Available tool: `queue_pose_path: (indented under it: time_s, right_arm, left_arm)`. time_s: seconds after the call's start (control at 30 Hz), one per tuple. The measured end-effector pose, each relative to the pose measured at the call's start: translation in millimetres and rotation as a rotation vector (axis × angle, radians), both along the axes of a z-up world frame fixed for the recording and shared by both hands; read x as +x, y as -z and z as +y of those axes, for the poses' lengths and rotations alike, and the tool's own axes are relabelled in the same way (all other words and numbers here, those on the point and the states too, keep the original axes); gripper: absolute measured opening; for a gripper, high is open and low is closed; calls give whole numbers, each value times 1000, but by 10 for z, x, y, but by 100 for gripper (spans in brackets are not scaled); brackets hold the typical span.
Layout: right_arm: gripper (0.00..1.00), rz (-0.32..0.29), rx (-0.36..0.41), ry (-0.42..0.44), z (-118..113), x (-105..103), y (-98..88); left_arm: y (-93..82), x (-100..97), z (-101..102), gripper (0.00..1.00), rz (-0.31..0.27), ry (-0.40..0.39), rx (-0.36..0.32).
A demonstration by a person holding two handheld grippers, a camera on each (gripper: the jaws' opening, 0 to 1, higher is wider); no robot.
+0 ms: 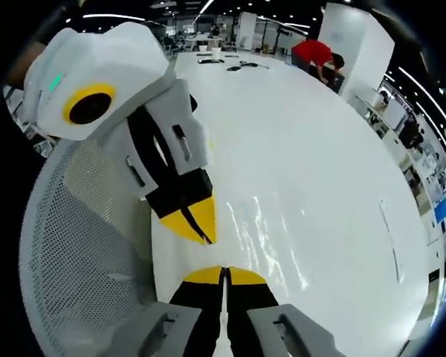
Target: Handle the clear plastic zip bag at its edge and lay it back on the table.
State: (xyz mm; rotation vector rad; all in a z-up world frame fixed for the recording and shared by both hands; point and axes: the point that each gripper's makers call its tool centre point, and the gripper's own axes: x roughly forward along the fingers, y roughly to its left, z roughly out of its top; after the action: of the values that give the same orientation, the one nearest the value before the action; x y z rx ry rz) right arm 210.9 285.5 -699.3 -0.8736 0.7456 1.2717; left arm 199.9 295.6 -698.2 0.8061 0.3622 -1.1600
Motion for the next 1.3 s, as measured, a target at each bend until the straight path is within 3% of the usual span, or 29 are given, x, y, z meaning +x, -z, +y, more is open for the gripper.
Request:
queue_pose_path:
  time_s: [0.07,0.3,0.57,0.67,1.3]
  right_arm:
    - [0,15,0,-4,-2,-47,-6]
    - [2,-24,12,-55,29,-13,-10]
    - [0,12,11,11,-15,3,55]
    - [0,18,18,28,-12,6,57]
    - [0,-118,86,71,3,180,-205]
  left_arm:
    - [-5,-11,-9,0,-7,9,-2]
    - [-53,-8,-56,0,-29,25,-17]
    - [-90,-30,-103,0,-46,40,-23]
    - [-77,-36,-97,0,-25,26,-37]
    - [-73,-56,-115,0,-9,4,-22]
